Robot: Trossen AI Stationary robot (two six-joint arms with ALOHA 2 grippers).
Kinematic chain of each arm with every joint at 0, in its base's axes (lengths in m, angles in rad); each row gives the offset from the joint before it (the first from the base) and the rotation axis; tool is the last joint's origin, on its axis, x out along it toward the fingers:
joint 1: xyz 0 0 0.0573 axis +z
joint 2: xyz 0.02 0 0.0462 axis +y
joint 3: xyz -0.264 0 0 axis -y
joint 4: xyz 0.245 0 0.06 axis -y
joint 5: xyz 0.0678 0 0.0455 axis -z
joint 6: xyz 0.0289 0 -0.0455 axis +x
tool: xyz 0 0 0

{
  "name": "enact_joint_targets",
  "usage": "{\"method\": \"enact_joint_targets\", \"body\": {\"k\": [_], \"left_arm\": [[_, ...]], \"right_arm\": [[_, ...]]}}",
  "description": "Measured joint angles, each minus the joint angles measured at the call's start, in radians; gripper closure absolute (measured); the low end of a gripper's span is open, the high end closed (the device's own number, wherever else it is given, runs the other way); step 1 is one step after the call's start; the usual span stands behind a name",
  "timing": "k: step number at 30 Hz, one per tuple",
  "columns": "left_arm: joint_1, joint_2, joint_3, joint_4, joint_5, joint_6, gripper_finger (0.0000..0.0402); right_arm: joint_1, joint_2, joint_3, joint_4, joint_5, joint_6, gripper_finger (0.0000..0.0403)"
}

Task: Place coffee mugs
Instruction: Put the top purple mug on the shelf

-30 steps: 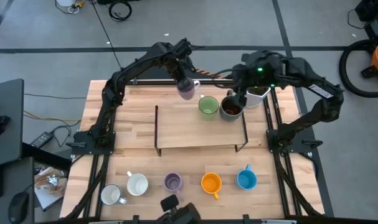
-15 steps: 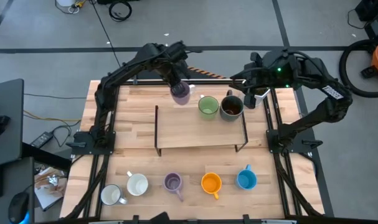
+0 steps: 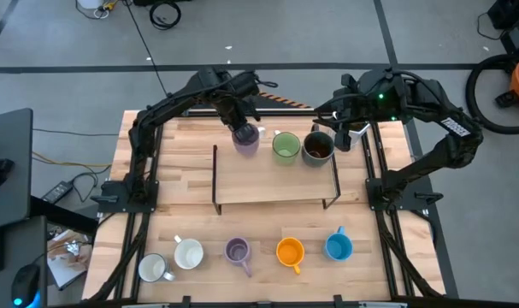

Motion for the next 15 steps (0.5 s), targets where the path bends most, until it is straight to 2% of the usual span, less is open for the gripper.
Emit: {"method": "enact_joint_targets", "body": {"k": [15], "left_arm": [[-0.033,0.030,0.001,0.003,-0.015,-0.035,0.0378]], "right_arm": [[0.000,0.000,0.000,0.008,-0.016,0.004,0.0263]]}}
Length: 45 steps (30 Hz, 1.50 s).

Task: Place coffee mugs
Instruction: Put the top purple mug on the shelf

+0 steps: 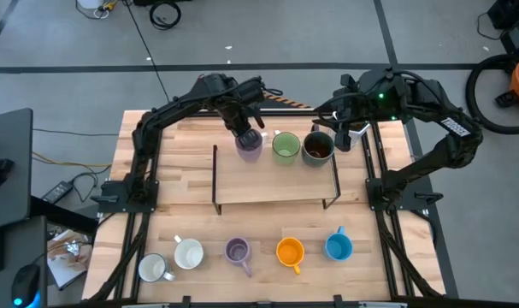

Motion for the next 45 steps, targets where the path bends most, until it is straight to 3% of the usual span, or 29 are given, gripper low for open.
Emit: {"method": "enact_joint_targets", "body": {"k": [20,34,38,45], "left_arm": [[-0.029,0.026,-0.001,0.008,0.001,-0.002,0.0374],[-0.033,0.022,-0.001,0.003,-0.001,0.025,0.0275],[-0.031,0.007,0.001,-0.002,-0.002,0.070,0.0264],[-0.032,-0.046,0.002,0.055,-0.054,0.195,0.0265]], "right_arm": [[0.000,0.000,-0.001,0.007,-0.001,0.000,0.0263],[0.000,0.000,-0.002,0.005,-0.035,0.000,0.0263],[0.001,0.000,-0.037,0.021,-0.075,0.001,0.0263],[0.024,0.071,-0.076,0.024,-0.055,0.000,0.0263]]}}
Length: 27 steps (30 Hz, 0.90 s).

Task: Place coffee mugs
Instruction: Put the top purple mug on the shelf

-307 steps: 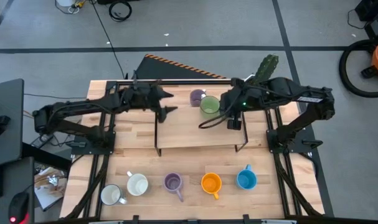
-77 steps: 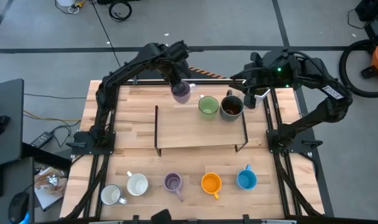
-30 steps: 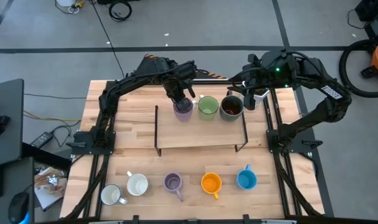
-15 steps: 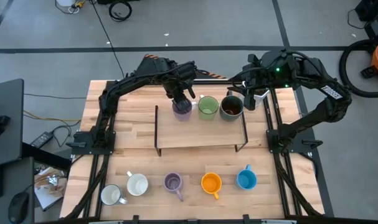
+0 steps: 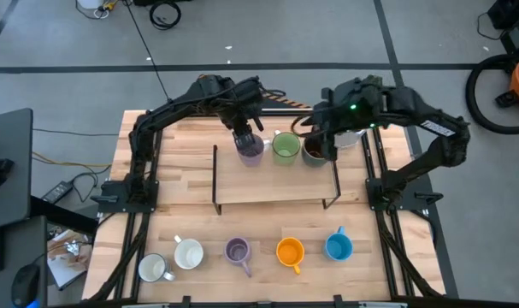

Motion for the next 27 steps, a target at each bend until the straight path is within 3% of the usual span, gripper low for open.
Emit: {"method": "enact_joint_targets", "body": {"k": [20,23,27], "left_arm": [[-0.073,-0.111,-0.008,0.067,0.016,0.102,0.0267],[-0.113,-0.187,-0.130,0.131,-0.035,0.099,0.0267],[-0.146,-0.381,-0.467,0.366,-0.061,0.096,0.0267]], "right_arm": [[0.125,0.037,0.000,-0.006,0.038,0.032,0.0263],[0.146,0.038,-0.002,-0.015,0.076,0.049,0.0263],[0.179,0.038,-0.002,-0.015,0.116,0.060,0.0263]]}}
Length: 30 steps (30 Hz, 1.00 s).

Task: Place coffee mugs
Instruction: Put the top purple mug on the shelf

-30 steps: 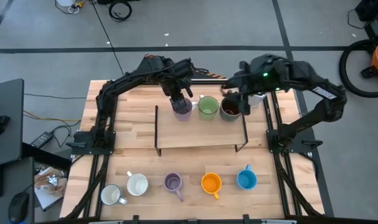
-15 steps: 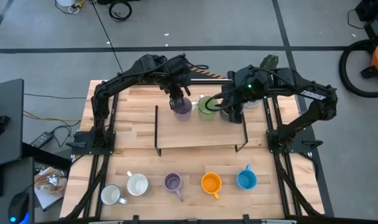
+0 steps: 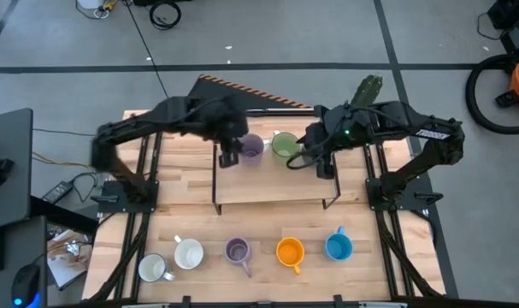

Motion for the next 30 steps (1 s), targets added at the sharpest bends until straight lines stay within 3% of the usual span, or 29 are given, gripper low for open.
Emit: {"method": "enact_joint_targets", "body": {"k": [4,8,13,19,30], "left_arm": [[-0.009,-0.187,-0.267,0.245,0.006,0.007,0.0267],[-0.009,-0.277,-0.392,0.321,0.011,0.081,0.0267],[-0.015,-0.285,-0.401,0.318,0.011,0.203,0.0267],[-0.041,-0.281,-0.400,0.257,0.013,0.456,0.0267],[0.005,-0.215,-0.399,0.249,0.081,0.558,0.0267]], "right_arm": [[0.016,0.000,0.000,0.017,0.020,0.000,0.0263],[0.018,0.000,0.000,0.036,0.020,0.009,0.0263],[0.018,0.000,0.000,0.044,0.019,0.026,0.0263],[0.018,0.000,0.000,0.052,0.010,0.022,0.0263],[0.015,0.000,0.000,0.136,0.010,-0.016,0.0263]]}}
